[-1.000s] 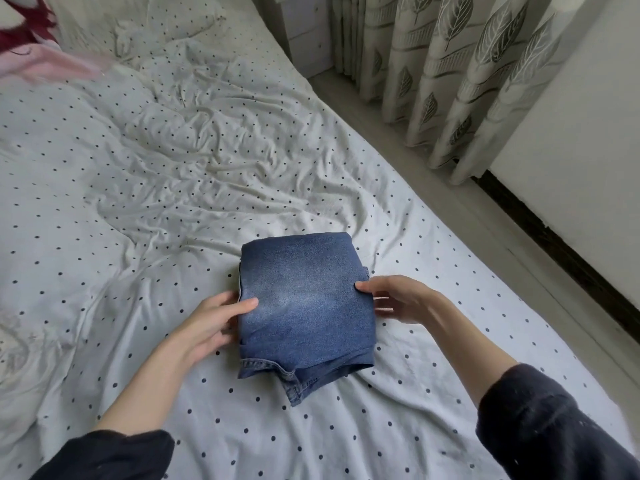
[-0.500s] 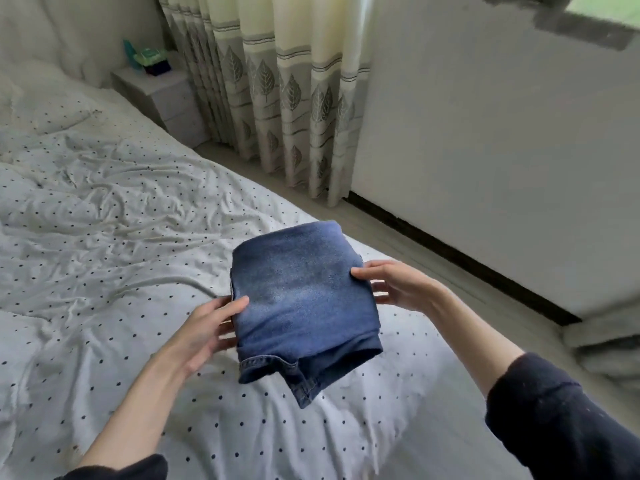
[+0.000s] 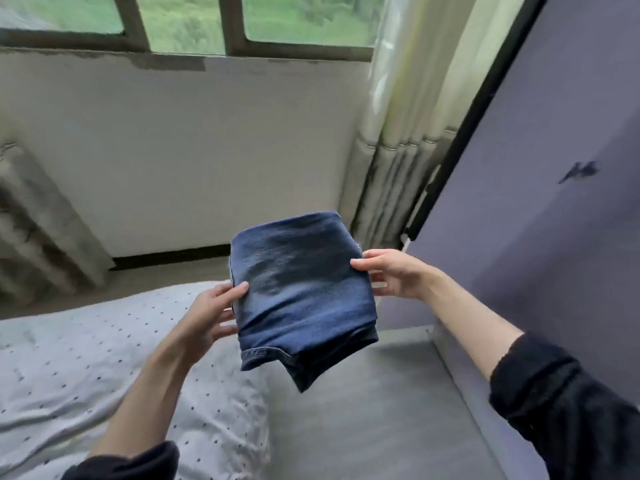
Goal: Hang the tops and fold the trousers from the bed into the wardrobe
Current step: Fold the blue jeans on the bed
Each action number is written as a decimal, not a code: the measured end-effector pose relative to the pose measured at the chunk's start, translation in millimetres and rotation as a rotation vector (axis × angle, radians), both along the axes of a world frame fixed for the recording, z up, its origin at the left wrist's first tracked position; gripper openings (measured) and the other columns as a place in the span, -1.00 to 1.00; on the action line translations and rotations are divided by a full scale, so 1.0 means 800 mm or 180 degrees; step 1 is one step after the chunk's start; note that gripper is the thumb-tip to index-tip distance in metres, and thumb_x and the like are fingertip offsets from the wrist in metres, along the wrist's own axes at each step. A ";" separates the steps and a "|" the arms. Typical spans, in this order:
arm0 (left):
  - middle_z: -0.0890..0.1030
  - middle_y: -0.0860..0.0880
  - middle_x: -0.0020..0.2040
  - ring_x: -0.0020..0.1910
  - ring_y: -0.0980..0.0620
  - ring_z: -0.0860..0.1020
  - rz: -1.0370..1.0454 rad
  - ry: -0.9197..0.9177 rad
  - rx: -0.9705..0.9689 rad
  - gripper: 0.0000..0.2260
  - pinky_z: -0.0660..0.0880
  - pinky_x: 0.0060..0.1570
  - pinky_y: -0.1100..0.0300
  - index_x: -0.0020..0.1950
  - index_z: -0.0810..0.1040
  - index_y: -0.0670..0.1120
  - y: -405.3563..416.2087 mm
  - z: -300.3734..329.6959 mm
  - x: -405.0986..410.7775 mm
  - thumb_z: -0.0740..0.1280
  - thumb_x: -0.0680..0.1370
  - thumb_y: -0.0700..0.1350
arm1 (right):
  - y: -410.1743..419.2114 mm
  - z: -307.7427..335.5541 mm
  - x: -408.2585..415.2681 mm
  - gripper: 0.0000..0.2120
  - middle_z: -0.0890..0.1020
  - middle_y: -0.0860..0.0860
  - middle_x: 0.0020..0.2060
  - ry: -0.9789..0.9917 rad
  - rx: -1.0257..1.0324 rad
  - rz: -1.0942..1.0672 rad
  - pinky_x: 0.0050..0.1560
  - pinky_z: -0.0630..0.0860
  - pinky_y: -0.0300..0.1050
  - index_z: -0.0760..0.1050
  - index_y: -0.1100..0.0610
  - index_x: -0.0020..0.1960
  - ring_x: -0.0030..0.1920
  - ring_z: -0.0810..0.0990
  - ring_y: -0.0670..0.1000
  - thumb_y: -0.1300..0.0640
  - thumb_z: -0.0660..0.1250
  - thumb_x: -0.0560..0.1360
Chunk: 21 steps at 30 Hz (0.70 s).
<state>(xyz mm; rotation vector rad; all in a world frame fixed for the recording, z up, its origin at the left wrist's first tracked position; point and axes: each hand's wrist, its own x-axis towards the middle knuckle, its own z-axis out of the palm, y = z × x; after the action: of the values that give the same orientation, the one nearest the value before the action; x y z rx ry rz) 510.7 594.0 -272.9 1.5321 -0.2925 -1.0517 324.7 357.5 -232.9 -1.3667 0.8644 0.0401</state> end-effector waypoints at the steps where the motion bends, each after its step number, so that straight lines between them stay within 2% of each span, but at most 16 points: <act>1: 0.66 -0.06 -0.01 -0.15 0.01 0.63 -0.0215 -0.0070 -0.0035 -0.79 0.58 -0.25 0.17 0.11 0.55 -0.12 -0.036 0.008 -0.013 0.31 0.54 -0.05 | -0.019 0.010 -0.032 -0.79 0.61 -0.01 0.01 -0.0037 -0.0022 -0.0197 0.18 0.46 -0.07 0.53 0.09 0.08 0.02 0.55 -0.01 0.10 0.41 0.46; 4: 0.66 -0.05 -0.07 -0.22 0.05 0.63 -0.0811 -0.0319 -0.0256 -0.82 0.58 -0.33 0.19 0.06 0.56 -0.14 -0.139 0.047 -0.059 0.32 0.54 -0.06 | -0.076 0.039 -0.120 -0.69 0.61 0.01 0.04 -0.0074 -0.0132 -0.0740 0.23 0.43 -0.01 0.52 0.15 0.20 0.05 0.54 0.01 0.10 0.37 0.48; 7: 0.63 -0.04 -0.14 -0.24 0.04 0.58 -0.1298 -0.0549 -0.0453 -0.83 0.55 -0.25 0.14 0.04 0.55 -0.15 -0.242 0.078 -0.119 0.31 0.54 -0.08 | -0.125 0.070 -0.212 -0.72 0.61 0.02 0.05 -0.0228 -0.0274 -0.1325 0.21 0.43 -0.01 0.54 0.12 0.17 0.07 0.53 0.03 0.11 0.37 0.48; 10: 0.58 0.06 -0.37 -0.45 0.14 0.50 -0.1715 -0.0596 -0.0644 -0.86 0.45 -0.45 0.29 0.00 0.55 -0.15 -0.330 0.108 -0.182 0.32 0.54 -0.09 | -0.154 0.104 -0.293 -0.66 0.61 0.03 0.02 -0.0322 -0.0463 -0.1911 0.22 0.42 0.00 0.51 0.16 0.20 0.06 0.54 0.04 0.12 0.39 0.45; 12: 0.53 0.08 -0.42 -0.53 0.19 0.45 -0.1950 -0.0624 -0.0768 -0.88 0.38 -0.54 0.34 -0.03 0.54 -0.14 -0.383 0.131 -0.224 0.33 0.54 -0.10 | -0.168 0.129 -0.344 -0.69 0.61 0.03 -0.01 -0.0404 -0.0575 -0.2265 0.20 0.42 0.00 0.51 0.15 0.16 0.04 0.54 0.05 0.12 0.40 0.44; 14: 0.61 0.00 -0.28 -0.43 0.13 0.54 -0.2228 -0.0643 -0.0893 -0.85 0.48 -0.45 0.29 0.02 0.56 -0.15 -0.429 0.160 -0.264 0.34 0.52 -0.09 | -0.179 0.155 -0.390 -0.77 0.62 0.02 -0.04 -0.0465 -0.0731 -0.2572 0.16 0.43 -0.01 0.53 0.12 0.07 0.03 0.55 0.05 0.12 0.41 0.43; 15: 0.64 -0.04 -0.19 -0.34 0.07 0.57 -0.2351 -0.0663 -0.0972 -0.83 0.54 -0.33 0.21 0.03 0.56 -0.15 -0.447 0.173 -0.280 0.35 0.52 -0.09 | -0.181 0.170 -0.406 -0.80 0.62 0.01 -0.06 -0.0478 -0.0808 -0.2713 0.14 0.43 -0.01 0.53 0.10 0.03 0.02 0.55 0.04 0.12 0.41 0.43; 17: 0.64 -0.08 -0.12 -0.21 -0.03 0.58 -0.2545 -0.0695 -0.1121 -0.79 0.55 -0.08 0.02 0.06 0.56 -0.17 -0.481 0.203 -0.307 0.36 0.50 -0.08 | -0.184 0.197 -0.434 -0.80 0.62 0.00 -0.09 -0.0523 -0.0965 -0.2951 0.06 0.45 -0.04 0.54 0.08 -0.02 -0.02 0.56 0.03 0.09 0.43 0.39; 19: 0.65 -0.10 -0.10 -0.15 -0.07 0.58 -0.2812 -0.0768 -0.1347 -0.72 0.52 0.05 -0.07 0.08 0.56 -0.19 -0.522 0.243 -0.338 0.42 0.46 -0.05 | -0.188 0.231 -0.464 -0.79 0.62 -0.02 -0.17 -0.0621 -0.1169 -0.3237 -0.11 0.49 -0.13 0.52 0.08 -0.05 -0.13 0.57 -0.01 0.06 0.43 0.35; 21: 0.64 -0.11 -0.09 -0.13 -0.08 0.59 -0.3015 -0.0860 -0.1612 -0.71 0.50 0.10 -0.11 0.06 0.57 -0.18 -0.559 0.286 -0.367 0.43 0.45 -0.03 | -0.195 0.265 -0.489 -0.89 0.60 -0.07 -0.35 -0.0771 -0.1361 -0.3511 -0.36 0.45 -0.25 0.49 0.08 -0.13 -0.34 0.56 -0.11 0.09 0.39 0.43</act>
<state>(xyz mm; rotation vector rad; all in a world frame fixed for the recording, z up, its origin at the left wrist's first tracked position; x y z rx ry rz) 216.7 146.7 -43.8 1.0415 -1.4579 -1.3277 -66.1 201.8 -20.9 -1.0733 1.3556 -1.1871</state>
